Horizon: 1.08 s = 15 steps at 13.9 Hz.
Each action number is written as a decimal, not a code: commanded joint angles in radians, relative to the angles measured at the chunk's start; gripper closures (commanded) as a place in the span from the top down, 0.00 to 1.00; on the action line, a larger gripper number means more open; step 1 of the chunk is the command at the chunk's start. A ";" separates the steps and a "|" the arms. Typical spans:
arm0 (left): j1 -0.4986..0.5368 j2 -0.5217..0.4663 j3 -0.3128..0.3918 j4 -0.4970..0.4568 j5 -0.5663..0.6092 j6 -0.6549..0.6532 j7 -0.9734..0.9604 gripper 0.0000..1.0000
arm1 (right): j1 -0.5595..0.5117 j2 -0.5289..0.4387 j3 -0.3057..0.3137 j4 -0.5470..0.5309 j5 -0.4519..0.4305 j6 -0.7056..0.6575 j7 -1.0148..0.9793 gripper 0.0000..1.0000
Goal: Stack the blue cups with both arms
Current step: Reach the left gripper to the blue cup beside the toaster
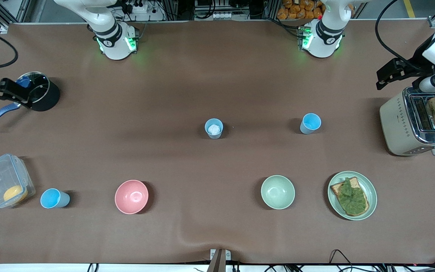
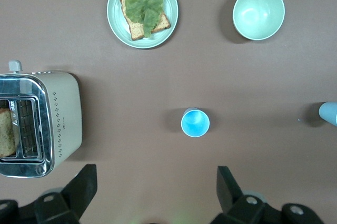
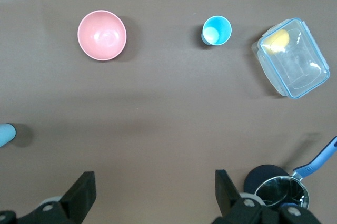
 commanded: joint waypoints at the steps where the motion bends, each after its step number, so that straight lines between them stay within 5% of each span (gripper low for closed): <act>1: 0.007 0.010 -0.004 0.006 0.013 -0.002 0.001 1.00 | -0.061 -0.089 0.019 -0.166 0.024 0.085 -0.041 1.00; 8: 0.021 0.042 -0.025 -0.007 0.006 0.065 0.004 1.00 | -0.109 -0.121 0.018 -0.279 0.024 0.167 -0.042 1.00; 15: -0.001 0.030 -0.047 -0.114 0.007 0.095 -0.013 1.00 | -0.101 -0.114 0.021 -0.271 0.015 0.165 0.030 1.00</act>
